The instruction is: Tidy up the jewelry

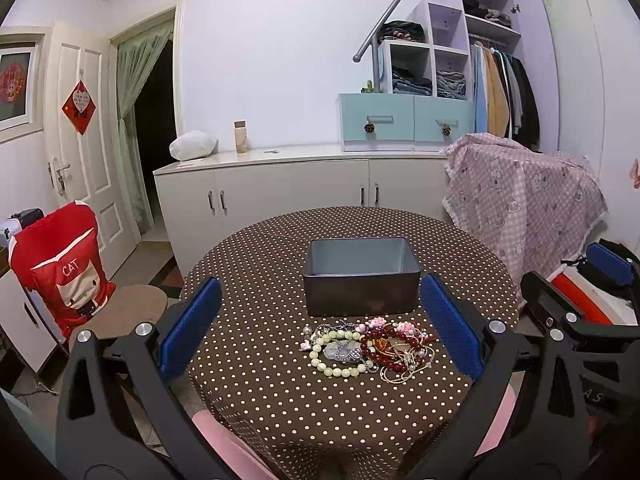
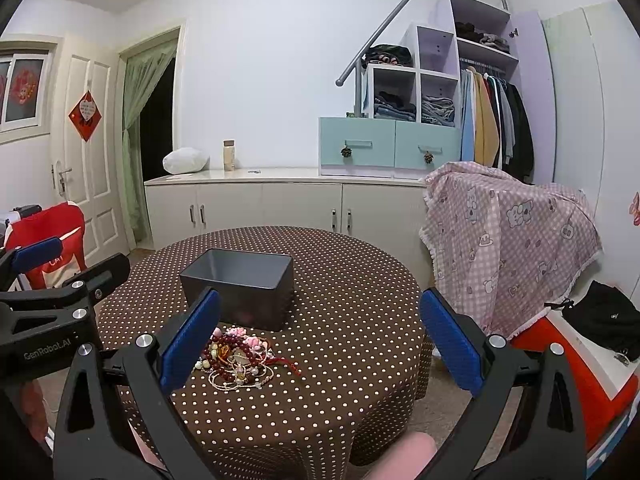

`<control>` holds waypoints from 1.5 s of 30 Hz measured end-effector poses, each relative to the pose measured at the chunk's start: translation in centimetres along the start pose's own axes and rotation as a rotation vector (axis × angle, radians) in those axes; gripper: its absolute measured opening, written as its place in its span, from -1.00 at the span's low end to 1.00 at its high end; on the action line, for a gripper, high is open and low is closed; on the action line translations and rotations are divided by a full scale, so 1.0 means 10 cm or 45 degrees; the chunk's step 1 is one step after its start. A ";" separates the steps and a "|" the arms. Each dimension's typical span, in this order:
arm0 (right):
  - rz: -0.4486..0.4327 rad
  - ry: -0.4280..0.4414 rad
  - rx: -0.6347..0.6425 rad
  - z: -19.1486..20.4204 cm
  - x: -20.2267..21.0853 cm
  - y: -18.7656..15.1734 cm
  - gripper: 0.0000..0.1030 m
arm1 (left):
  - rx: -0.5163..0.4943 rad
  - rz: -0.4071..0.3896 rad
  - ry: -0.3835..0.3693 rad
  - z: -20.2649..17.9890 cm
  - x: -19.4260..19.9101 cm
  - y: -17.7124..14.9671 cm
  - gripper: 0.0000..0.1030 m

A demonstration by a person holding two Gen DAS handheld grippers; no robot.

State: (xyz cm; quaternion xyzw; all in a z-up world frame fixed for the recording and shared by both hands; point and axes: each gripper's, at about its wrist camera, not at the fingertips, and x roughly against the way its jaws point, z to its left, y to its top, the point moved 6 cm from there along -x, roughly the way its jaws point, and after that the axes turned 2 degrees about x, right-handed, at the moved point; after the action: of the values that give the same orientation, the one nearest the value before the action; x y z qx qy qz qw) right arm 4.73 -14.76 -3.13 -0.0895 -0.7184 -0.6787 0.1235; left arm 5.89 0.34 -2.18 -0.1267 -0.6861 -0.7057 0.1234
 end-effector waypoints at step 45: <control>0.375 0.007 -0.107 -0.02 -0.57 -0.69 0.86 | 0.126 0.467 0.022 0.31 -0.68 -0.73 0.88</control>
State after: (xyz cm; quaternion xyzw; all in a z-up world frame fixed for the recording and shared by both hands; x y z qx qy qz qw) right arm 8.09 -15.18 -11.43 -0.1972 -0.6681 -0.6830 0.2199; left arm 9.73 3.63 -11.35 -0.2373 -0.6841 -0.6380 0.2620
